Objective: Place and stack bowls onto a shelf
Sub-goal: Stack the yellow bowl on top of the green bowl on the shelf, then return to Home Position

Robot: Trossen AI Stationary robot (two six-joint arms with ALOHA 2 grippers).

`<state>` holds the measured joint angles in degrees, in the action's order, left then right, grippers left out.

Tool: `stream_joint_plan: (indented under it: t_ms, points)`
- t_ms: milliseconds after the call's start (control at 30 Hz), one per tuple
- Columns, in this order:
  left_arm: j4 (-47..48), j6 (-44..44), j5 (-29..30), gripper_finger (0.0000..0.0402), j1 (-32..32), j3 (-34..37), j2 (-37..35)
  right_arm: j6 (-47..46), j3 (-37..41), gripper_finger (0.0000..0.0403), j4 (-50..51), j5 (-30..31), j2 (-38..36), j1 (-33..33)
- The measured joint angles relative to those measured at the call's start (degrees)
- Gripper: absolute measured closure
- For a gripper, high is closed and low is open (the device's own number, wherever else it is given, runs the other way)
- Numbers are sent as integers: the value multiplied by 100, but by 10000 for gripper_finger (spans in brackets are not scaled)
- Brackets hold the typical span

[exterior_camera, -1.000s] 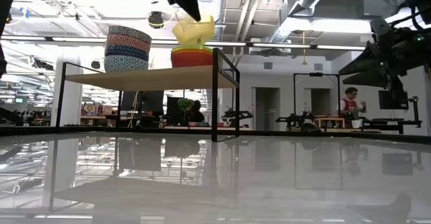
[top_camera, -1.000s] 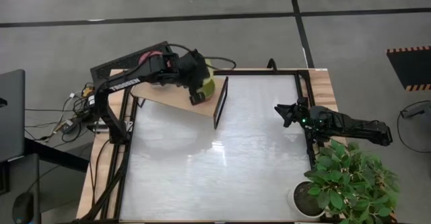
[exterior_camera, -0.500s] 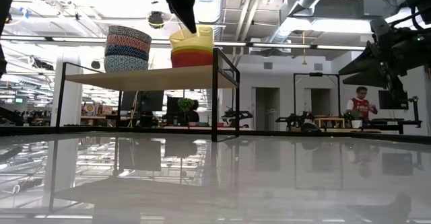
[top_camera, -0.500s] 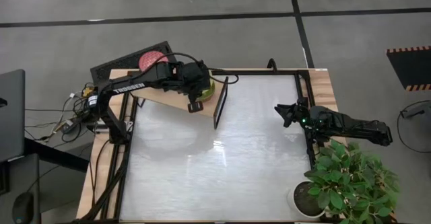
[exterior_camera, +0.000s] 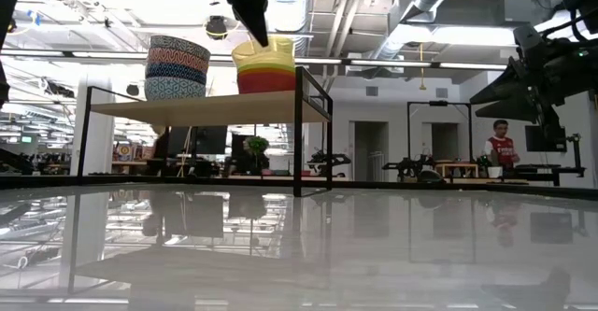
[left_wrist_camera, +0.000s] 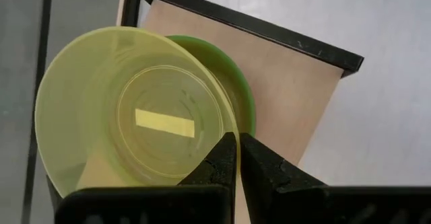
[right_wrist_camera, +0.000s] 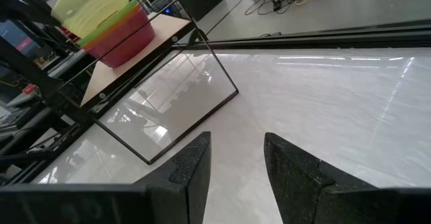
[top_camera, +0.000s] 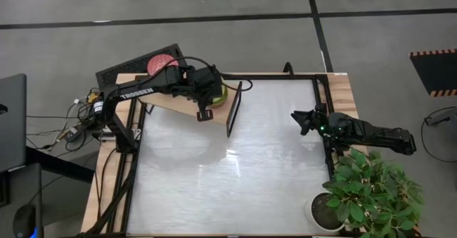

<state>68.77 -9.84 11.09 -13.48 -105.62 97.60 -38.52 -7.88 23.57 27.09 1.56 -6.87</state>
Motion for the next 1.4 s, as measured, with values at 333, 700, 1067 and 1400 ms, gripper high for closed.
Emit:
stream_joint_plan:
  t_ms: [333,700,1067,1400]
  points:
    - [-28,-21,-2,401,-2,0,0,0,0,239,-1,0,0,1]
    - [-55,-197,-334,358,0,0,0,-2,0,239,-2,0,0,1]
    - [-273,-172,242,283,0,-2,0,-2,0,239,-2,0,0,1]
    - [-1788,977,314,299,202,-4,-588,0,0,239,0,0,0,1]
